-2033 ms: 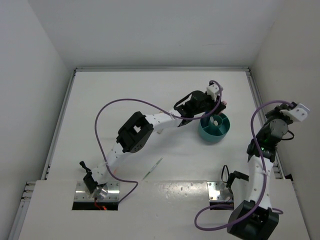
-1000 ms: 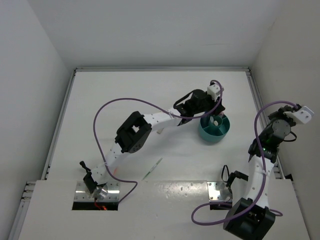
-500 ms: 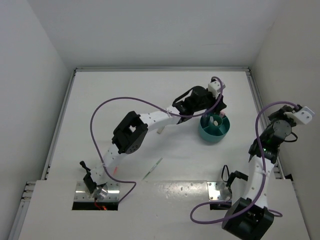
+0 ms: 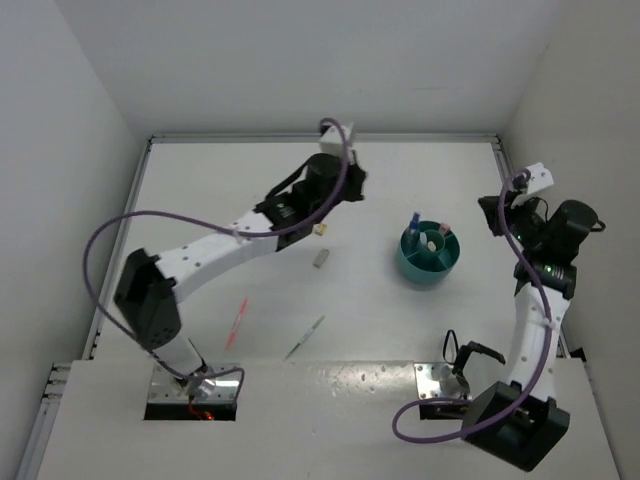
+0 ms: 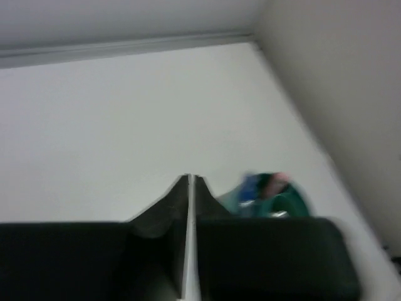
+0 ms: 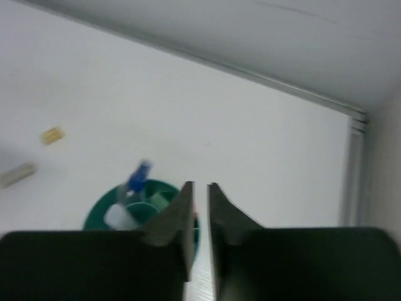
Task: Sort the stationery into containers
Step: Place the pen in the storage box, then pick up the pen from the corner of the board.
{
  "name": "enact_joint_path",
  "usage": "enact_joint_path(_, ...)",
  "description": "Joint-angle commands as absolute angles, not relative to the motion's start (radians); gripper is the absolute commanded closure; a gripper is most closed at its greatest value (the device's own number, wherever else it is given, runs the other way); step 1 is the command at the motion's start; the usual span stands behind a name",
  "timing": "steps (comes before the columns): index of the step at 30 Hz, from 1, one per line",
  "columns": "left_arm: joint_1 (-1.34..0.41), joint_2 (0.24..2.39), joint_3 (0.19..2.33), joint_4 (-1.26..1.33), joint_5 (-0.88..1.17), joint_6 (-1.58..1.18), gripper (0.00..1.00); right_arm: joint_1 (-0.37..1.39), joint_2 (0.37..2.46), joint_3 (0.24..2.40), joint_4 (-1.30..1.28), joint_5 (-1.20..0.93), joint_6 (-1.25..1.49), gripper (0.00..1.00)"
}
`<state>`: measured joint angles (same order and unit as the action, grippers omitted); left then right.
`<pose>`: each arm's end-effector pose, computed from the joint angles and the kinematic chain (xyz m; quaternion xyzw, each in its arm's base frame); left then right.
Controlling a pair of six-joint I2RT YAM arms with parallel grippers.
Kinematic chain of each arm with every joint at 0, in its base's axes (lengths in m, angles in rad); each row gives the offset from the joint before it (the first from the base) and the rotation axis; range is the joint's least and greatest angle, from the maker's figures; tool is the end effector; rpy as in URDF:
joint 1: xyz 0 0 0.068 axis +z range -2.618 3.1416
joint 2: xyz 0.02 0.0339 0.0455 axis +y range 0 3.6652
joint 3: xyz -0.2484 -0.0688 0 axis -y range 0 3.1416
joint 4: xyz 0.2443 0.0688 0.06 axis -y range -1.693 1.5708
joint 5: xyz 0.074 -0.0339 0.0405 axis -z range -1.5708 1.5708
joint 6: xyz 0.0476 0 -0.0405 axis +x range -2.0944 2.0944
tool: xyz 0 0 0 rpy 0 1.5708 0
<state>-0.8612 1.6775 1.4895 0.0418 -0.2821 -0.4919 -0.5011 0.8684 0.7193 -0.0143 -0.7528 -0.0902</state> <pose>0.2812 -0.3070 0.3563 0.0473 0.7535 -0.3222 0.5712 0.2062 -0.0759 0.3085 -0.0882 0.7427 0.0928 0.6573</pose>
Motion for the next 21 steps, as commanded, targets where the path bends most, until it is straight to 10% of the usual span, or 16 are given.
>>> enact_joint_path(1, -0.807, 1.461, 1.257, -0.210, -0.575, -0.609, 0.67, -0.463, 0.928, 0.834, -0.416, -1.146, -0.469, 0.73)
enact_joint_path(2, -0.807, 1.398, 1.190, -0.269, -0.616, -0.665, 0.53, -0.451, 0.937, 0.871, -0.466, -1.179, -0.532, 0.50)
enact_joint_path(4, -0.807, 1.228, 1.008, -0.323, -0.653, -0.715, 0.26, -0.411, 0.971, 0.914, -0.632, -1.213, -0.700, 0.35)
enact_joint_path(6, -0.807, 1.140, 0.893, -0.400, -0.643, -0.755, 0.25, -0.364, 1.006, 0.980, -0.719, -1.224, -0.812, 0.28)
enact_joint_path(11, -0.807, 1.075, 0.802, -0.615, -0.598, -0.851, 0.31, -0.256, 1.166, 1.080, -0.732, -1.226, -0.752, 0.57)
enact_joint_path(12, -0.798, 1.110, 0.802, -0.641, -0.598, -0.874, 0.32, -0.241, 1.190, 1.092, -0.676, -1.210, -0.673, 0.83)
enact_joint_path(14, -0.798, 1.149, 0.802, -0.682, -0.627, -0.900, 0.33, -0.196, 1.260, 1.101, -0.545, -1.126, -0.461, 1.00)
enact_joint_path(17, -0.778, 1.192, 0.802, -0.701, -0.618, -0.911, 0.33, -0.170, 1.324, 1.140, -0.534, -1.045, -0.383, 0.99)
enact_joint_path(21, -0.741, 1.204, 0.779, -0.713, -0.609, -0.933, 0.33, -0.158, 1.359, 1.149, -0.543, -1.006, -0.371, 0.71)
